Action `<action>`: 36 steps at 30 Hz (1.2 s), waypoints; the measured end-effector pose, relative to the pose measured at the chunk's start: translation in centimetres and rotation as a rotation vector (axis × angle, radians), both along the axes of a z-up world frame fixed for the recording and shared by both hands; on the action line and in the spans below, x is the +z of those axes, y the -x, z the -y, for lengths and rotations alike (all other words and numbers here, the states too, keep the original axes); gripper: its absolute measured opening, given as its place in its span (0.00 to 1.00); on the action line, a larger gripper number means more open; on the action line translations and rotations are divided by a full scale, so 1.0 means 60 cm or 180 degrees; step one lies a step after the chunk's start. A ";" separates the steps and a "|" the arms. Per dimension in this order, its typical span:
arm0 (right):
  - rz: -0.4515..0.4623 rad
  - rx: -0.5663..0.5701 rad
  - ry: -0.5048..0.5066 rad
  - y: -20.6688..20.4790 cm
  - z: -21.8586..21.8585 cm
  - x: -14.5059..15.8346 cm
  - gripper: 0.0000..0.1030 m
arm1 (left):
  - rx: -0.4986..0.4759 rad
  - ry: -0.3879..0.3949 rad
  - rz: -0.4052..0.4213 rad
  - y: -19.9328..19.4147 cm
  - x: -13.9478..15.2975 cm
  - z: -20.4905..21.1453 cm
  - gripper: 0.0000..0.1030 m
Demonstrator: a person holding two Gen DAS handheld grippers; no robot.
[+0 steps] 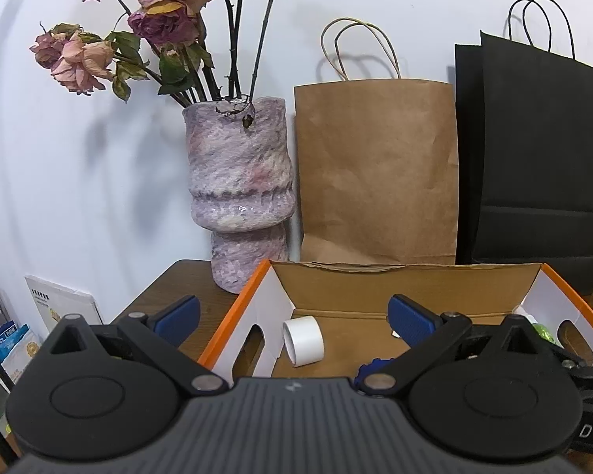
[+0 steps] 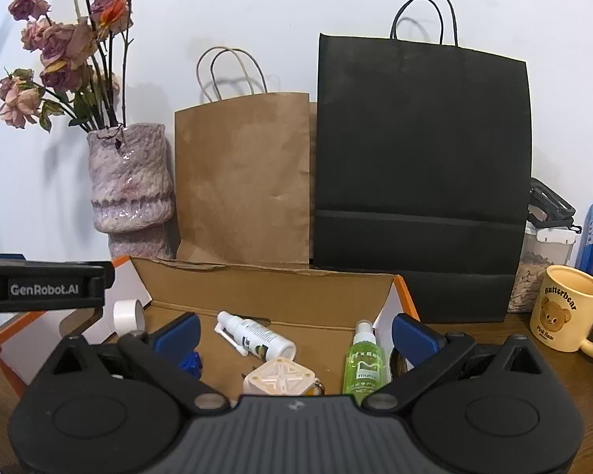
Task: Organize rigid objects
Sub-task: 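Withdraw both tools from the box toward the blue jar and purple cap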
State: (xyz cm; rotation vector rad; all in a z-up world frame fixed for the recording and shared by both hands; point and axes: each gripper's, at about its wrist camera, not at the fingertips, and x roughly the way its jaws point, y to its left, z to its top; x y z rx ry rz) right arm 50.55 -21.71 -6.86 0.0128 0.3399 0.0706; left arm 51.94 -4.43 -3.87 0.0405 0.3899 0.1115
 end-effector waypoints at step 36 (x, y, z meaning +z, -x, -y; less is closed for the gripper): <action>-0.0030 0.0005 0.0052 0.177 -0.016 -0.013 1.00 | -0.0115 -0.0004 -0.0084 0.172 -0.009 -0.044 1.00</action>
